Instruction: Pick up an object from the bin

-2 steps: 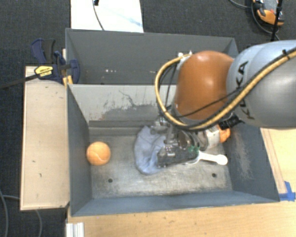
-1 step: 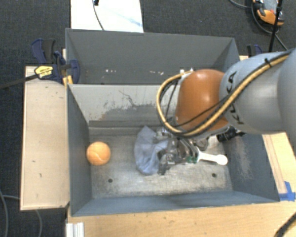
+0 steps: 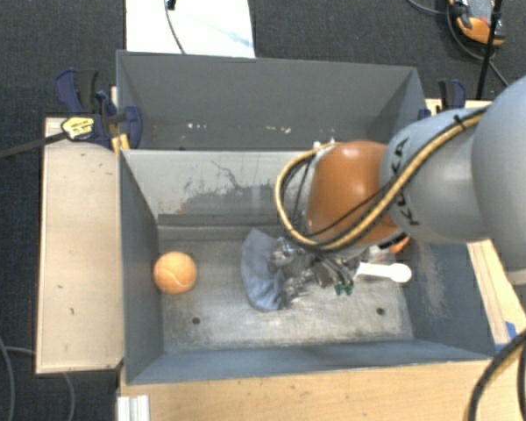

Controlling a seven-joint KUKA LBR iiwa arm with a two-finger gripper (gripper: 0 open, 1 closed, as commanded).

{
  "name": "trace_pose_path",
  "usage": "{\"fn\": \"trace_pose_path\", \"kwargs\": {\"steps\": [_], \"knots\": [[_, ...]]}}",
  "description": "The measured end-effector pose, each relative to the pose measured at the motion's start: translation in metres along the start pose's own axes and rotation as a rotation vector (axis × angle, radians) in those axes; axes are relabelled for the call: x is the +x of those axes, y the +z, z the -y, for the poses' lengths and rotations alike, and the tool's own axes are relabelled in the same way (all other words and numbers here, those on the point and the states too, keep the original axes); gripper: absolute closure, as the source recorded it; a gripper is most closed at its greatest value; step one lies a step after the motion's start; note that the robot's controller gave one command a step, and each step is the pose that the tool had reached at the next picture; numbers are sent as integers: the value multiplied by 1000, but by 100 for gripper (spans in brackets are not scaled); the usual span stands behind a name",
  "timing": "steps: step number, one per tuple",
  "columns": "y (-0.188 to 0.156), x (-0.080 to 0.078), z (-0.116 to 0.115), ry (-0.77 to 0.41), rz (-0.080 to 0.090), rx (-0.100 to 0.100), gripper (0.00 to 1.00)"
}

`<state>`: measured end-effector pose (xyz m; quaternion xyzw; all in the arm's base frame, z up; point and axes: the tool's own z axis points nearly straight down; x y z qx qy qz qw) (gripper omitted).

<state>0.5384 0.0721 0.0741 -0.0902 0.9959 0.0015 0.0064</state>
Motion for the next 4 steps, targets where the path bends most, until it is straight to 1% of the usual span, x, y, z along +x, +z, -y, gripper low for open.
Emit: {"fn": "trace_pose_path", "kwargs": {"steps": [1,2,3,4], "knots": [[0,0,0,1,0,0,100],[-118,10,-3,67,-11,2,100],[-118,10,-3,68,-11,2,100],[-133,10,-6,-1,-17,2,100]]}}
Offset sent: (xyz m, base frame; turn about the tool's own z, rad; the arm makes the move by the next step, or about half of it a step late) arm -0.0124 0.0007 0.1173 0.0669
